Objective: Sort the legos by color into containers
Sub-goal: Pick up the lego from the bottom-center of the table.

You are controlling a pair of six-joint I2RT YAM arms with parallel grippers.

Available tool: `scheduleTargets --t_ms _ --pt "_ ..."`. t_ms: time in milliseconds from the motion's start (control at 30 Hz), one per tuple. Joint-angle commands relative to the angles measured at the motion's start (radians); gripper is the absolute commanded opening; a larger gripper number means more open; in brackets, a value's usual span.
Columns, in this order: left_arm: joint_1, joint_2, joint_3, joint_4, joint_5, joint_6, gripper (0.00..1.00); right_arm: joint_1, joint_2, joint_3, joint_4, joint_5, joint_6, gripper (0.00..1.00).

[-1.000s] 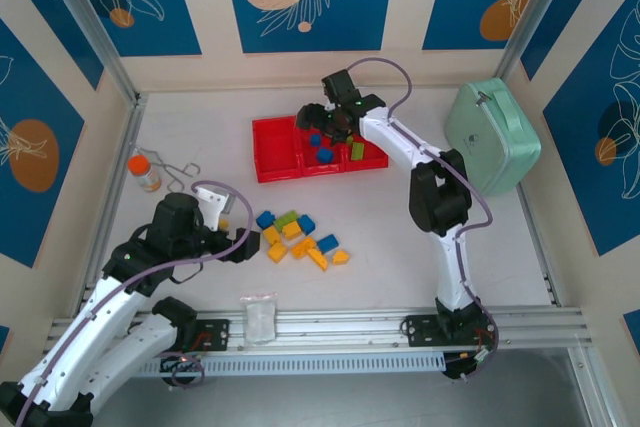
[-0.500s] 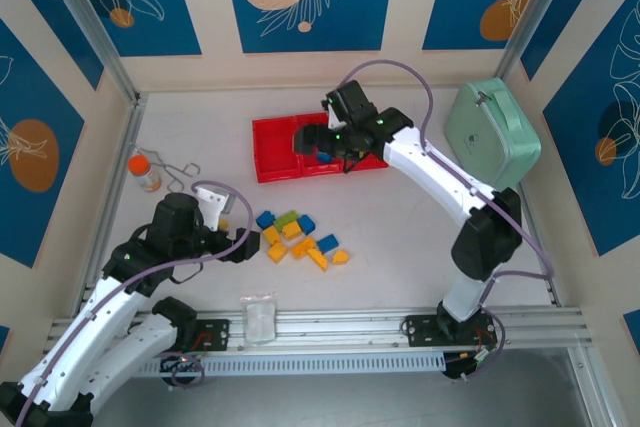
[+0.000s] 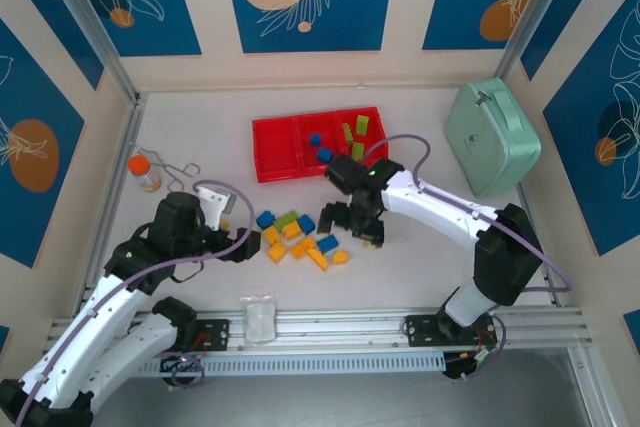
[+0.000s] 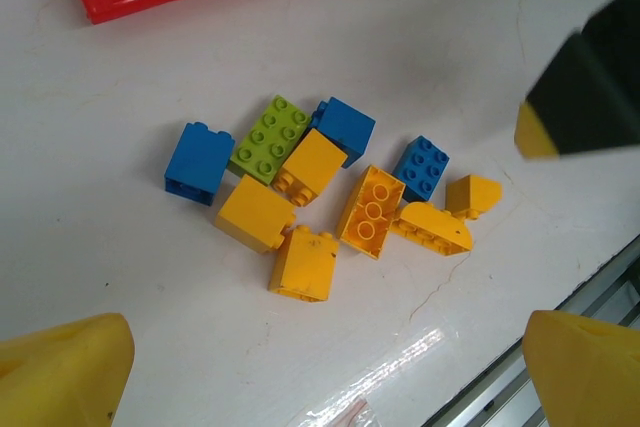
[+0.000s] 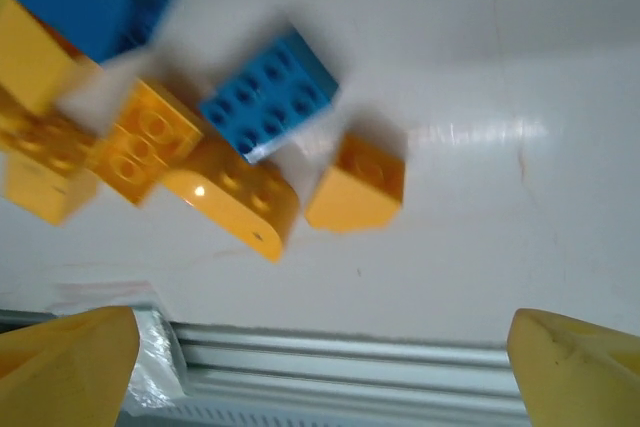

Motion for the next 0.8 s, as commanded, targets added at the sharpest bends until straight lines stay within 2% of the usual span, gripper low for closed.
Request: scheduleTargets --t_ms 0,167,467,767 --pt "-0.008 0.006 -0.009 0.011 0.022 0.017 0.99 0.06 0.035 -0.017 -0.031 0.004 0.214 0.95" --pt "-0.007 0.0 -0.008 0.013 0.024 0.018 0.99 0.093 0.073 -0.059 0.032 0.031 0.277 0.91" --pt "-0.007 0.003 -0.009 0.012 0.024 0.018 0.99 0.072 0.12 -0.118 0.145 0.065 0.274 0.75" --pt "-0.007 0.001 -0.008 0.01 0.019 0.017 0.99 0.054 0.221 -0.094 0.181 0.065 0.234 0.72"
